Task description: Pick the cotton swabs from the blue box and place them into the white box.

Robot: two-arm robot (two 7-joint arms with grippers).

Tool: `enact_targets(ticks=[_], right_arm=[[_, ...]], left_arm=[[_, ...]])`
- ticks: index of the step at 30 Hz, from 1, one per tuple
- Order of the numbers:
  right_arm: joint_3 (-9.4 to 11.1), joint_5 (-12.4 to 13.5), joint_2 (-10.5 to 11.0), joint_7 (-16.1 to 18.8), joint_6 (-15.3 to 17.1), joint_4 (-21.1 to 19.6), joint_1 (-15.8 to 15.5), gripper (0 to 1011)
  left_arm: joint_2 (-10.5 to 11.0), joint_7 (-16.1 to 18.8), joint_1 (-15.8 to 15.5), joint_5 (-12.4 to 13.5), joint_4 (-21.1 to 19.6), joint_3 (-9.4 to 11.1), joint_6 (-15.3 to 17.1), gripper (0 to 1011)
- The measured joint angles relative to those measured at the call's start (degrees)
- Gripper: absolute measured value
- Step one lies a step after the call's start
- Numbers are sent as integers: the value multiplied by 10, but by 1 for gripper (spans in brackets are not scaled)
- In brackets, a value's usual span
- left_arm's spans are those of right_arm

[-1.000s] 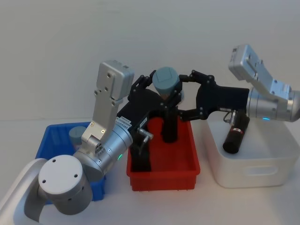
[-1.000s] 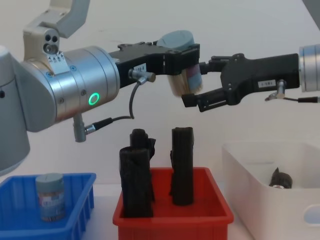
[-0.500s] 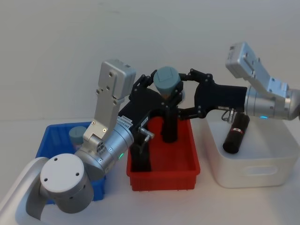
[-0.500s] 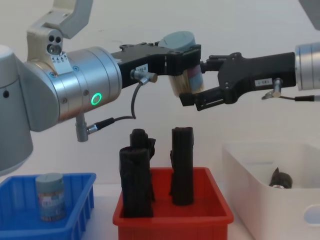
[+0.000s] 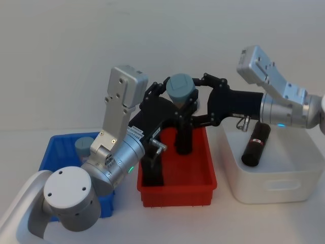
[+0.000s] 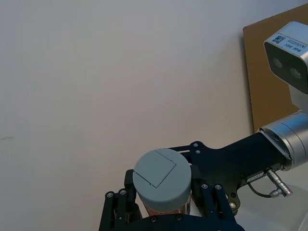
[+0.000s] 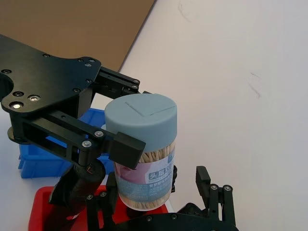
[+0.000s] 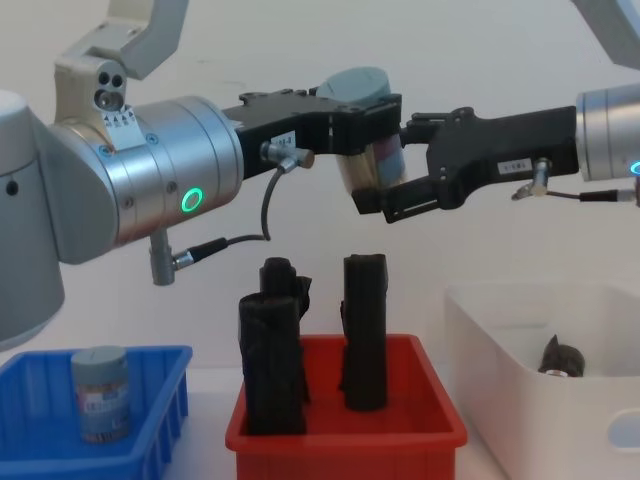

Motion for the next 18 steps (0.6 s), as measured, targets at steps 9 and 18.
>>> enact_targets(ticks=[9, 18], right_arm=[[-4, -4, -2, -4, 3, 3, 3, 907], [-5, -6, -3, -6, 4, 5, 5, 677]], left_arm=[[0, 1, 0, 2, -2, 0, 3, 671], [1, 2, 1, 2, -3, 0, 4, 671]])
